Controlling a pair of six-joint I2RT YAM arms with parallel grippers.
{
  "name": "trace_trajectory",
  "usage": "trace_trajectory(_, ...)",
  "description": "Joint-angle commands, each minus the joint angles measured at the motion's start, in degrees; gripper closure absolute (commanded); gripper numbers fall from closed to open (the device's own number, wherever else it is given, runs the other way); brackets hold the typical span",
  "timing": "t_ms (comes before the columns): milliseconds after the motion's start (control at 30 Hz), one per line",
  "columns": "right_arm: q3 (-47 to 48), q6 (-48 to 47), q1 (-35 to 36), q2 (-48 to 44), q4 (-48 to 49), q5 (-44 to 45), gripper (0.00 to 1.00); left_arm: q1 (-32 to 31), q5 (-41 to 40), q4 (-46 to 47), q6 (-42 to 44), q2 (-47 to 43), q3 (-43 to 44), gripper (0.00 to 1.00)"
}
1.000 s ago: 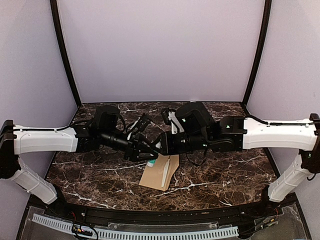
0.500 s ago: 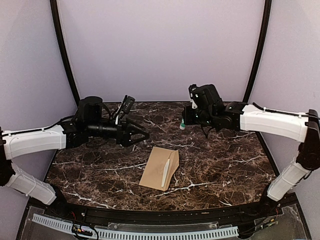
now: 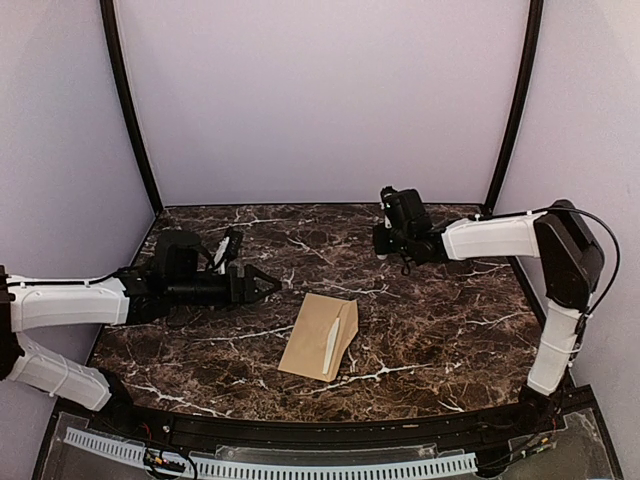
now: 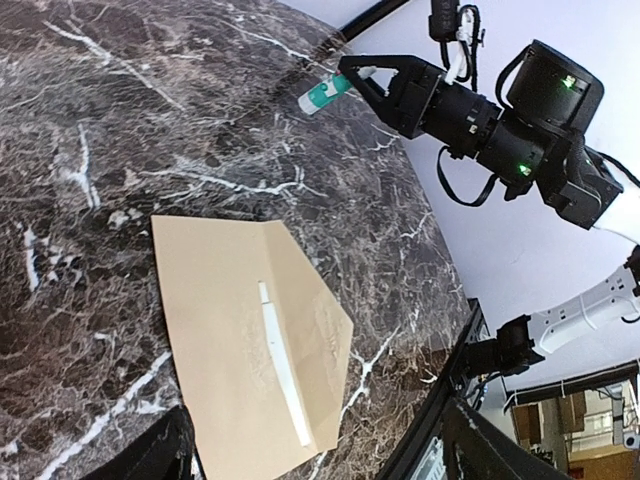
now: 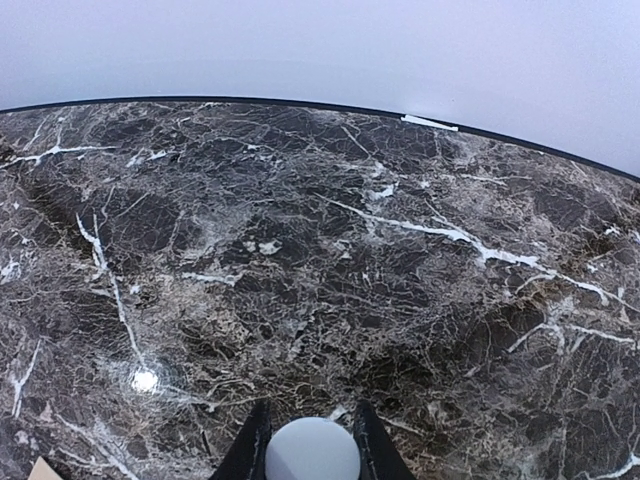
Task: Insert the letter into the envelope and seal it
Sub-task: Place the solid glue at the center of the board.
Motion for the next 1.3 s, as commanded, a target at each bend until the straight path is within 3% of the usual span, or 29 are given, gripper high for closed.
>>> trace_trajectory(0,-0.2,-2.0,-1.5,2.8,7.8,-1.9,0.9,0.2,-6.1,-1.3,-4.7,-2.3,-1.3,0.16)
trace_trajectory(433,1.5,-2.3,-2.0,9.1,10.3,-2.7,0.85,0.2,-6.8,-6.3,-4.2,-2.8,-2.2,0.15)
trace_trajectory(567,1.2,-2.4,-2.1,9.3,10.6,-2.2,0.73,0.1,-6.4,-8.3,-2.6,-2.6,-1.3,0.15)
trace_trajectory(767,1.2,-2.6,-2.1,8.5,10.1,-3.6,0.43,0.1,-4.7,-8.9,-0.6,-1.1,-1.3,0.16)
trace_trajectory(933,2.2,-3.5,-2.0,4.4,7.3,-3.9,0.25,-1.2,-3.9,-8.5,1.2,2.3,-0.3,0.19)
trace_trajectory(1067,2.5,-3.8,-2.0,-0.6,4.0,-5.0,0.19,-2.7,-4.3,-7.5,1.9,5.9,0.8,0.23)
trace_trajectory(1267,-1.8,1.4,-2.0,-10.5,-3.5,-9.1,0.2,-4.5,-6.5,-5.9,3.0,11.6,3.6,0.27)
